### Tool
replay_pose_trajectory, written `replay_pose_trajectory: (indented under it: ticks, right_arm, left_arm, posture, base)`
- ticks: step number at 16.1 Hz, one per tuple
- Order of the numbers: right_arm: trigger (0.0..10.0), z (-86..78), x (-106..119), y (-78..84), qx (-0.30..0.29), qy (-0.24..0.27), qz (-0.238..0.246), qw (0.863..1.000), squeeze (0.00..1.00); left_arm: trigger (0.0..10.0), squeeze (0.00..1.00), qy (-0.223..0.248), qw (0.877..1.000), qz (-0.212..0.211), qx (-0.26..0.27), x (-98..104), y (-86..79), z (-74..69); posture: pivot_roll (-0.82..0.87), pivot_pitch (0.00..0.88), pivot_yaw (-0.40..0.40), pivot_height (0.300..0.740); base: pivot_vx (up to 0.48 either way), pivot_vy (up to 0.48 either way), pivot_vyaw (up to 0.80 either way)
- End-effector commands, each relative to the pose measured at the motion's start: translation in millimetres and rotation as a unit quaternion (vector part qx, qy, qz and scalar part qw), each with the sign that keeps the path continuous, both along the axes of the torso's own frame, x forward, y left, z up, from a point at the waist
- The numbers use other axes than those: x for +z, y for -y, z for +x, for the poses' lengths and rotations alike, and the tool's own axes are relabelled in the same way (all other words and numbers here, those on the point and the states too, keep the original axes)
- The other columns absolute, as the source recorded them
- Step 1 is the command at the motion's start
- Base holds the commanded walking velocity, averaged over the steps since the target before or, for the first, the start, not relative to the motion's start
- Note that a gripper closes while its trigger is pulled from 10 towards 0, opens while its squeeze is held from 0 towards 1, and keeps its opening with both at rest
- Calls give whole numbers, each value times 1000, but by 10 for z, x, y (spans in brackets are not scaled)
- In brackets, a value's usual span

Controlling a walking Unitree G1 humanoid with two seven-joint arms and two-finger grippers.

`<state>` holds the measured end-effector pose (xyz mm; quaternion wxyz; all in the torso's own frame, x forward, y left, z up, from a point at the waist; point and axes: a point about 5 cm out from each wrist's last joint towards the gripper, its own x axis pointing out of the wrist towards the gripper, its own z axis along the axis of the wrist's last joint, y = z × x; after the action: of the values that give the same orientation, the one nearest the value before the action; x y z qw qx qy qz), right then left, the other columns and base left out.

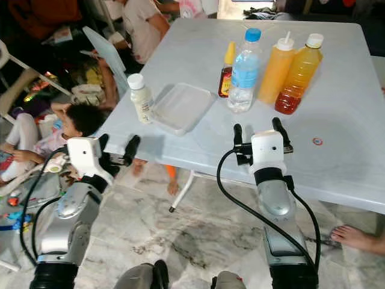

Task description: Restocking fridge

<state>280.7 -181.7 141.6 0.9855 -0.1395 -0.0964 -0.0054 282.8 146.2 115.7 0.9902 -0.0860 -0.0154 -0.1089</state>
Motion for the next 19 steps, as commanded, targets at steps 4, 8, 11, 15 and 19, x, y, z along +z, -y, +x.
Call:
replay_pose_trajectory:
  ticks: [4, 8, 11, 15, 19]
  right_arm:
    - [10000, 74, 76, -27, 14, 7, 0, 1000, 0]
    - [10000, 109, 100, 8, 21, 6, -8, 1000, 0]
    - [10000, 114, 89, -2, 32, 1, -13, 999, 0]
    - [10000, 136, 118, -19, 23, 12, -6, 1000, 0]
    - [10000, 85, 199, 61, -11, 39, -31, 999, 0]
  left_arm:
    - [10000, 0, 0, 1000, 4, 17, 16, -26, 58]
    - [10000, 0, 4, 1000, 3, 24, 50, 14, 96]
    - [10000, 0, -4, 999, 4, 41, 13, -5, 87]
    - [10000, 0, -1, 999, 13, 37, 32, -8, 115]
    - [10000, 0, 3, 999, 9, 34, 48, 5, 108]
  posture:
    - [-100, 135, 45, 740]
    - [-99, 153, 13, 740]
    - [-98, 150, 3, 740]
    - [-97, 136, 32, 740]
    - [-105, 132, 67, 740]
  base:
    - [0, 0, 0]
    - [0, 0, 0]
    - [0, 0, 0]
    - [0, 0, 0]
    - [0, 0, 0]
